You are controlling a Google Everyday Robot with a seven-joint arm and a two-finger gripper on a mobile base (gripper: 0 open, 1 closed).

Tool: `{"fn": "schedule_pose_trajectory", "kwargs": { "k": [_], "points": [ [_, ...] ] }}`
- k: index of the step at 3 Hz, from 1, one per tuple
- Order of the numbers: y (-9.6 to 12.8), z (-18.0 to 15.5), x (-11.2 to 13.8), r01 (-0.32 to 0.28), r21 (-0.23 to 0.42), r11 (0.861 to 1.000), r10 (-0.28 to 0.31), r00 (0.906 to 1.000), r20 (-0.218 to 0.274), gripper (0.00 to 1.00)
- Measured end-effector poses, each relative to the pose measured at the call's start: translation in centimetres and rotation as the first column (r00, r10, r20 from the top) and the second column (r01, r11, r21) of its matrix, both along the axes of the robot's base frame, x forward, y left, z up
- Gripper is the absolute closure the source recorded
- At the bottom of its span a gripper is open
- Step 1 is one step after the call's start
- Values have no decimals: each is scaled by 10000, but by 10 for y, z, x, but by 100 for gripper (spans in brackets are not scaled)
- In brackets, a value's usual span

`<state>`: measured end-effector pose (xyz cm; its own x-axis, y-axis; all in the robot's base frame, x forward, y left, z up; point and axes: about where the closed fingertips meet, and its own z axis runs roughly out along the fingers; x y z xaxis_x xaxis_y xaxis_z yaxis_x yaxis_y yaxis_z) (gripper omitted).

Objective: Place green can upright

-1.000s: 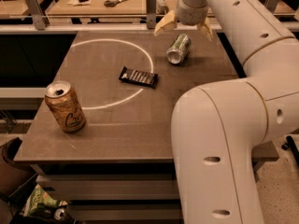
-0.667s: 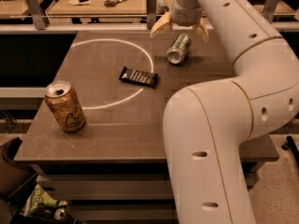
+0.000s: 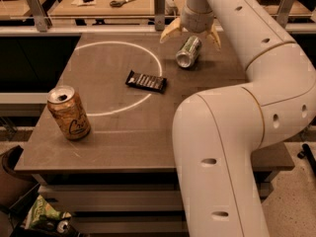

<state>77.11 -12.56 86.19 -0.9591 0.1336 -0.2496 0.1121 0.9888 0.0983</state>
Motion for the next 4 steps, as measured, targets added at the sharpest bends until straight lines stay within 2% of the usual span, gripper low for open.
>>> {"fn": "schedule_pose_trajectory", "kwargs": {
  "k": [1, 2, 4],
  "points": [
    [-4, -8, 0, 272, 37, 9996, -271, 9995, -174, 0],
    [-6, -11, 1, 418, -65, 9991, -420, 9989, -213, 15],
    [-2, -17, 10, 396, 10, 9992, -396, 9992, -5, 62]
  ]
}}
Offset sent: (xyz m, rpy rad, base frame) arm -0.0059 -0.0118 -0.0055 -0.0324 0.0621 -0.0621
